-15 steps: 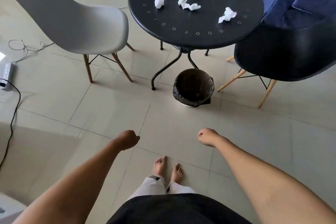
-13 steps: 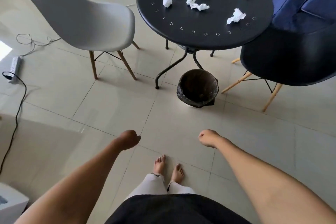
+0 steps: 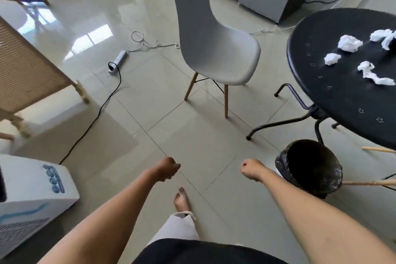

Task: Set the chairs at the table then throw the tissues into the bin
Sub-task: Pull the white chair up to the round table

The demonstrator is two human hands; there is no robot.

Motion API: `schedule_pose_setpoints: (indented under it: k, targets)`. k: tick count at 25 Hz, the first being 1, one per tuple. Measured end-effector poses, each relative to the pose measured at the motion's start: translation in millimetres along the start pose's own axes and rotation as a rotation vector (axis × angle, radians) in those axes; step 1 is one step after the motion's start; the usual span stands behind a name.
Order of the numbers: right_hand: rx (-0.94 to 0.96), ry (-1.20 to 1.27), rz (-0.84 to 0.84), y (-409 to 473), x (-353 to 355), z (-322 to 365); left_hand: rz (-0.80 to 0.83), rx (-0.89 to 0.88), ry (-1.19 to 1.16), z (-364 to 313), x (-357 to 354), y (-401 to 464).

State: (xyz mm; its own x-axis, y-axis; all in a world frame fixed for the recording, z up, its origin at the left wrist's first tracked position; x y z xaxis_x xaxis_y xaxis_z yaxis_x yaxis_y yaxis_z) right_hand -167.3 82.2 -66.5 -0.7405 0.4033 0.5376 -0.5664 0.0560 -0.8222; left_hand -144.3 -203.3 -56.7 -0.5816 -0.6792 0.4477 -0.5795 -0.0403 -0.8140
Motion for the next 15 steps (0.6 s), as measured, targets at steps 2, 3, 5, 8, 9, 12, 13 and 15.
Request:
schedule_pose_setpoints:
  k: [2,3,5,8,9,12,13,15]
  targets:
    - [0.015,0.037,0.019,20.1,7.9,49.6,-0.019,0.025,-0.048,13.2,47.3,12.2]
    - [0.013,0.051,0.03,31.6,12.2,76.0,-0.022,0.035,-0.071,21.3,73.8,18.7]
    - [0.022,0.071,0.027,55.9,30.3,129.6,-0.063,0.051,-0.117,34.5,132.3,35.2]
    - [0.012,0.11,0.008,84.5,68.0,198.9,-0.093,0.107,-0.184,51.0,202.8,62.0]
    - [0.002,0.129,0.007,97.1,79.0,217.8,-0.091,0.124,-0.213,54.6,219.3,72.3]
    - [-0.014,0.197,0.04,145.9,112.2,282.1,-0.099,0.167,-0.308,58.9,273.8,117.0]
    - [-0.017,0.235,0.046,163.4,124.3,306.6,-0.117,0.167,-0.357,56.7,296.0,134.3]
    - [-0.04,0.326,0.065,192.2,147.8,354.8,-0.147,0.198,-0.478,52.3,340.6,163.8]
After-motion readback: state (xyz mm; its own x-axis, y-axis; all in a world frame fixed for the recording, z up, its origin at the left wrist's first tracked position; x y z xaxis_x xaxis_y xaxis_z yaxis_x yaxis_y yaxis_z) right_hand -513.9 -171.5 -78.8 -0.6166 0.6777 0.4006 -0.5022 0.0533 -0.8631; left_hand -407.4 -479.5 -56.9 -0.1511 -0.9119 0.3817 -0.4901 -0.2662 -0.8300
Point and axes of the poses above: each hand's wrist, its own y-axis towards the middle knuckle, its own x-axis out of the back of the hand, z = x × y, the point moved 9 cm from there along y, towards the middle knuckle, and after that the axes turned 3 degrees about -x, right-handed, at the moved point
